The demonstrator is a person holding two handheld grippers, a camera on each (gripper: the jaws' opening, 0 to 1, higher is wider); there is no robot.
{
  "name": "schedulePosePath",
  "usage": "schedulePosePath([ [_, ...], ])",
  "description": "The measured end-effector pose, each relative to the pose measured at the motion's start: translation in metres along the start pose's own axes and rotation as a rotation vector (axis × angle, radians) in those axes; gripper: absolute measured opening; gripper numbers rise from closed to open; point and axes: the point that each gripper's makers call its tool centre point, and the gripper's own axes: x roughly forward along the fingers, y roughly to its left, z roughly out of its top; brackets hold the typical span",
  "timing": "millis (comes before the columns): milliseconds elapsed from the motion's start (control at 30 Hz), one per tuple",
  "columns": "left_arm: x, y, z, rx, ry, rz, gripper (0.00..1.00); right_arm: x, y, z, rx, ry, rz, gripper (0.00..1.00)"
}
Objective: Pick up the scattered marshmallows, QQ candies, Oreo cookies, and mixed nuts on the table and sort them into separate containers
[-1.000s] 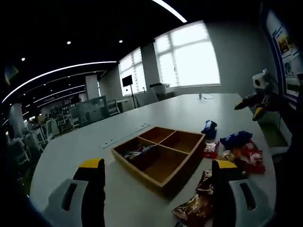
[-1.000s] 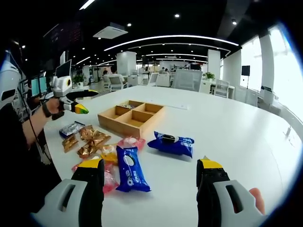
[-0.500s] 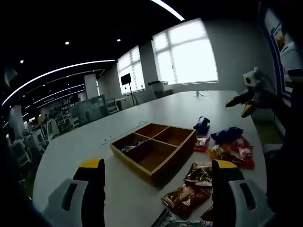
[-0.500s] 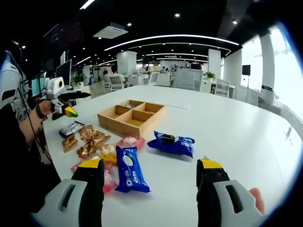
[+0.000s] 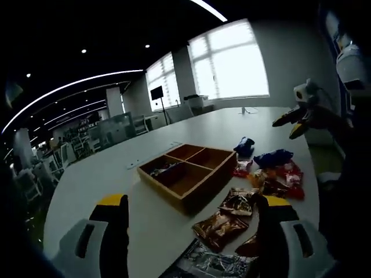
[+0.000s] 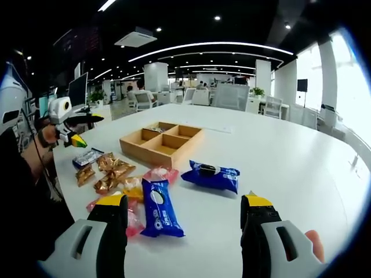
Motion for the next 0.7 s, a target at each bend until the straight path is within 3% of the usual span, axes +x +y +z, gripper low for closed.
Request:
schedulePosePath([
  [700,-0.031,-0.01,-0.003,0.034,0.018,-0.006,0.97,-0.001,0.004,0.002,-0.015,0.008,-0.005,0.75],
])
